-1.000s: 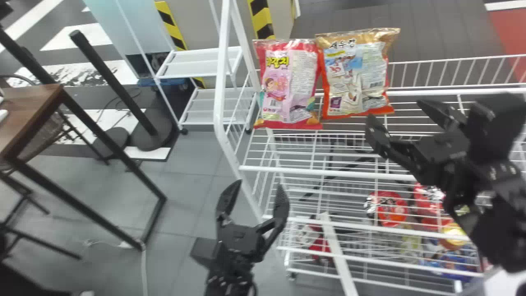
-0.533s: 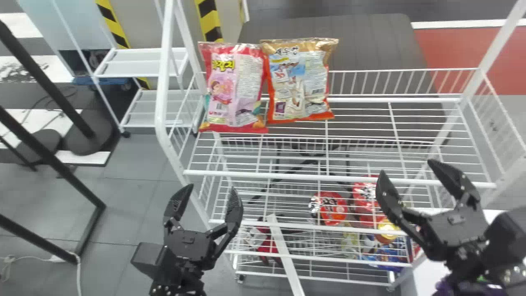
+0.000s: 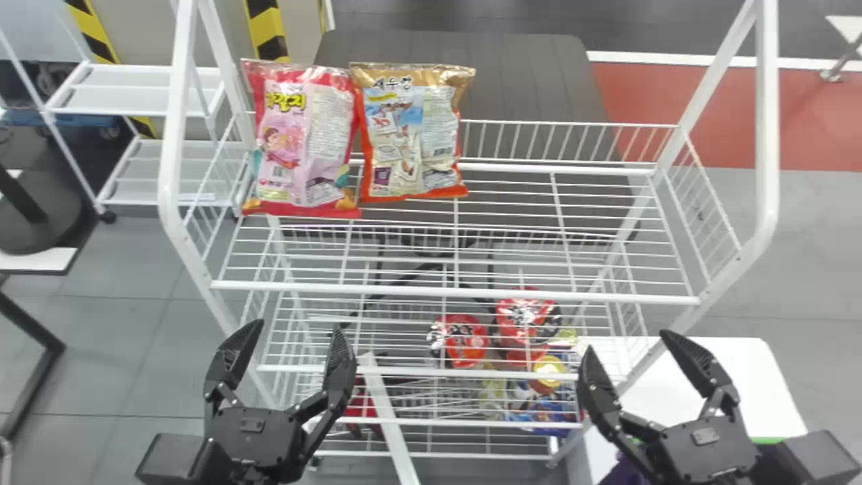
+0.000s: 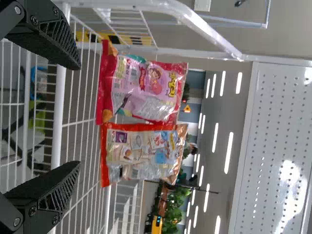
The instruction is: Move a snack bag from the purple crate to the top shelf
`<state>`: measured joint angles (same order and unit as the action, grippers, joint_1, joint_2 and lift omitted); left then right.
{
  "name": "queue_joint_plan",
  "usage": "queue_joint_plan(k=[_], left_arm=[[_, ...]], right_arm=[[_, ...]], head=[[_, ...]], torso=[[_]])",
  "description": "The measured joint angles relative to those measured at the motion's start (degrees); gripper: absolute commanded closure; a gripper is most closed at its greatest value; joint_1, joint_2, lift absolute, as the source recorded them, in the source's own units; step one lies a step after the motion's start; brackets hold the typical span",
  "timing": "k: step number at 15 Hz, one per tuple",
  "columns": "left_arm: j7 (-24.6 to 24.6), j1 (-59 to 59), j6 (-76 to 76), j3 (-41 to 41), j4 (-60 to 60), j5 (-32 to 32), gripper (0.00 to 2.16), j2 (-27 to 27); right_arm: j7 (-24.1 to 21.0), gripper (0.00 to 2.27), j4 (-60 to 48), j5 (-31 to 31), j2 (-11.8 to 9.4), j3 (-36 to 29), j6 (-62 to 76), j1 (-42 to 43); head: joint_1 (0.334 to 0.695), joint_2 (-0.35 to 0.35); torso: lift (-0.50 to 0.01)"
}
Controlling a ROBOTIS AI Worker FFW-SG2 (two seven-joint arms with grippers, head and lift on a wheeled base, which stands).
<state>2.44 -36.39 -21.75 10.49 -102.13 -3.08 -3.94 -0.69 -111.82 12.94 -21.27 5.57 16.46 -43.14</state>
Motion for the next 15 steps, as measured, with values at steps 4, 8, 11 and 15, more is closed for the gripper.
queue_joint_plan(k=[4, 8, 11, 15], left_arm=[[1.7, -2.7, 1.0, 0.7, -3.0, 1.4, 0.14, -0.2], [3.5, -3.7, 1.1, 1.2, -3.6, 3.2, 0.14, -0.1], [3.9, -3.9, 1.0, 1.6, -3.6, 4.1, 0.14, -0.1], [3.8, -3.9, 0.8, 1.6, -3.6, 3.6, 0.13, -0.1]], right_arm=[[0.1, 0.14, -2.6, 0.7, -1.4, -1.2, 0.0, -3.4], [0.1, 0.14, -2.9, 0.9, -1.7, -1.3, 0.1, -4.0], [0.2, 0.14, -2.9, 0.9, -1.8, -1.2, 0.1, -4.1], [0.2, 0.14, -2.9, 1.2, -2.0, -1.6, 1.0, -4.4]], head=[[0.695, -0.134], [0.695, -0.139], [0.695, -0.145], [0.695, -0.149]], torso=[[0.001], [0.001], [0.001], [0.001]])
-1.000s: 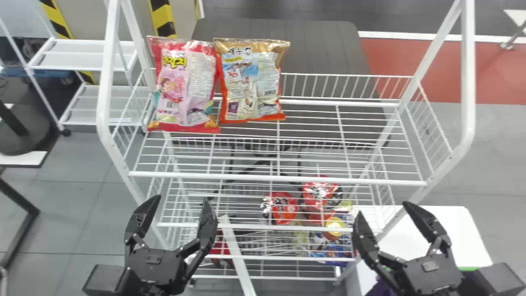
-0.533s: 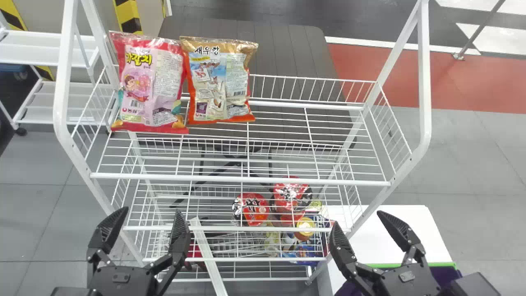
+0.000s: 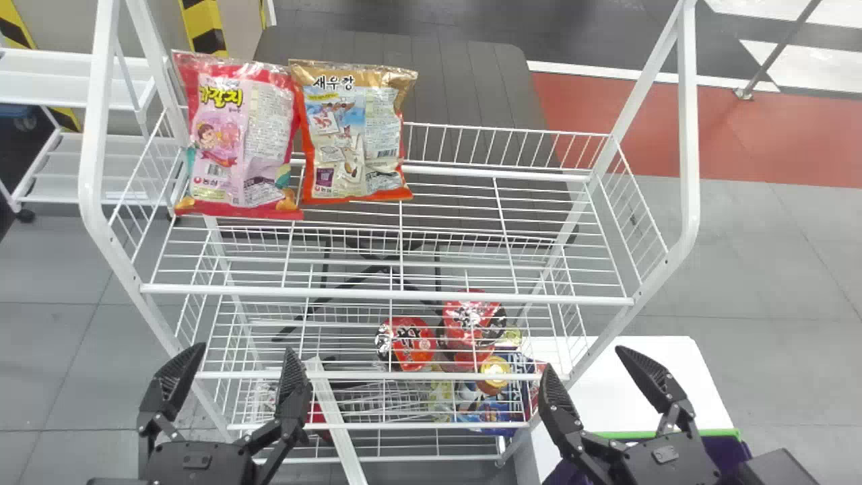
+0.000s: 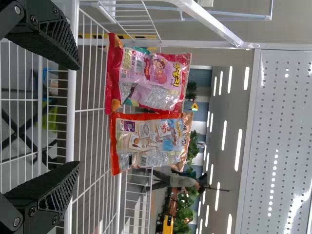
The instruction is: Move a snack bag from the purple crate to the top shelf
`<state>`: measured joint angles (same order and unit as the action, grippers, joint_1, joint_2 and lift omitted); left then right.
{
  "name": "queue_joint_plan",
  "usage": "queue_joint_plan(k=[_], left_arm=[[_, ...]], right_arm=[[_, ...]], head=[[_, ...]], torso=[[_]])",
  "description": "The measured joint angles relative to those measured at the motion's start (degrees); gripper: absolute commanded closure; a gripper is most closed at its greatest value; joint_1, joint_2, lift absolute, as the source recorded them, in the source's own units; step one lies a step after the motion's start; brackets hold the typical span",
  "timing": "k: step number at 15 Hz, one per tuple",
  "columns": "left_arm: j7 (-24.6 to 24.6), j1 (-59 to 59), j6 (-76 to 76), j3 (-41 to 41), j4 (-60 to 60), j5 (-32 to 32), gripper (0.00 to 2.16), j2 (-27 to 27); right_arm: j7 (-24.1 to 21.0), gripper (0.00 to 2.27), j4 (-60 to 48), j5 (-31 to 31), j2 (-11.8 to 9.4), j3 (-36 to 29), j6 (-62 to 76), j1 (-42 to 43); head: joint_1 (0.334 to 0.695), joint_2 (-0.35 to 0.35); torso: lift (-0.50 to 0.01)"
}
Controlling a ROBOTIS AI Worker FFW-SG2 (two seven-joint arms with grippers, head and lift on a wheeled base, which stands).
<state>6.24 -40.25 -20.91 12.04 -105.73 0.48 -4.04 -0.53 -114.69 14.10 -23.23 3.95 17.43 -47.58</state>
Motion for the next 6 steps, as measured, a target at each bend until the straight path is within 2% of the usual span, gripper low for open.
queue_joint_plan(k=[6], left_arm=[[0.0, -0.4, -1.8, -0.5, -0.5, -0.4, 0.12, 0.0]], right_arm=[[0.0, 0.14, -0.1, 0.3, -0.1, -0.5, 1.4, -0.3]], head=[[0.695, -0.147]], torso=[[0.001]])
